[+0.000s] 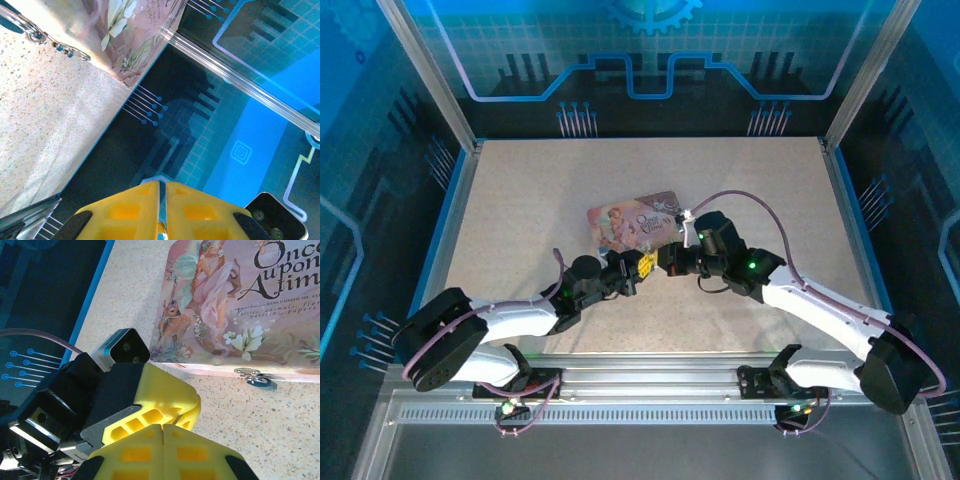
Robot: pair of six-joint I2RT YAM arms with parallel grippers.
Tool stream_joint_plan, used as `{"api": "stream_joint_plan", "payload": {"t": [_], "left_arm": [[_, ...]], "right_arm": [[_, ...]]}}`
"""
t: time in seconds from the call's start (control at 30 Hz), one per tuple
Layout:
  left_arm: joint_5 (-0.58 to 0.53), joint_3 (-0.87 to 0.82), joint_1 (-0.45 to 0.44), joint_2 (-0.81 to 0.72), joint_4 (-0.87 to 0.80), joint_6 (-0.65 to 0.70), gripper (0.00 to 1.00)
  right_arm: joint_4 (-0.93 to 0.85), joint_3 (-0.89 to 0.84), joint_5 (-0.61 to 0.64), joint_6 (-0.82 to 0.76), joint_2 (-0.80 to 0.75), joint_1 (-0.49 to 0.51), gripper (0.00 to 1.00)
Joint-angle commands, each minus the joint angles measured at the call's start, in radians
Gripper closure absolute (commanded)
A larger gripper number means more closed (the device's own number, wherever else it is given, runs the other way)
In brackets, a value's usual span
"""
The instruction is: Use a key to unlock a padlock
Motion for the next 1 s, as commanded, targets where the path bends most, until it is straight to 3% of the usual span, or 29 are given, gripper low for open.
{"api": "stream_joint_plan", "payload": {"t": [0.0, 0.2, 0.3, 0.4, 0.6, 0.8, 0.97], "left_arm": [[-0.024, -0.018, -0.01, -0.024, -0.009, 0.0, 0.9], [-0.025, -0.017, -0.009, -0.029, -0.014, 0.024, 1.0], [-0.03, -0.014, -0.009, -0.034, -0.019, 0.061, 1.0], [-0.048, -0.002, -0.01, -0.055, -0.05, 0.134, 1.0], [-0.146, 0.054, -0.008, -0.188, -0.279, 0.419, 1.0], [-0.25, 0.171, -0.007, -0.352, -0.567, 0.815, 1.0], [-0.232, 0.177, -0.007, -0.398, -0.504, 1.019, 1.0]], "right_arm": [[-0.009, 0.007, 0.02, 0.013, -0.023, 0.008, 0.97], [-0.009, 0.0, 0.02, 0.015, -0.027, 0.005, 0.97], [-0.012, -0.002, 0.018, 0.012, -0.03, 0.001, 0.95], [-0.004, -0.015, 0.013, 0.015, -0.043, -0.01, 0.86], [0.11, -0.102, -0.064, 0.038, -0.114, -0.063, 0.69], [0.33, -0.223, -0.186, 0.075, -0.189, -0.125, 0.53], [0.579, -0.286, -0.29, 0.115, -0.205, -0.14, 0.4]]}}
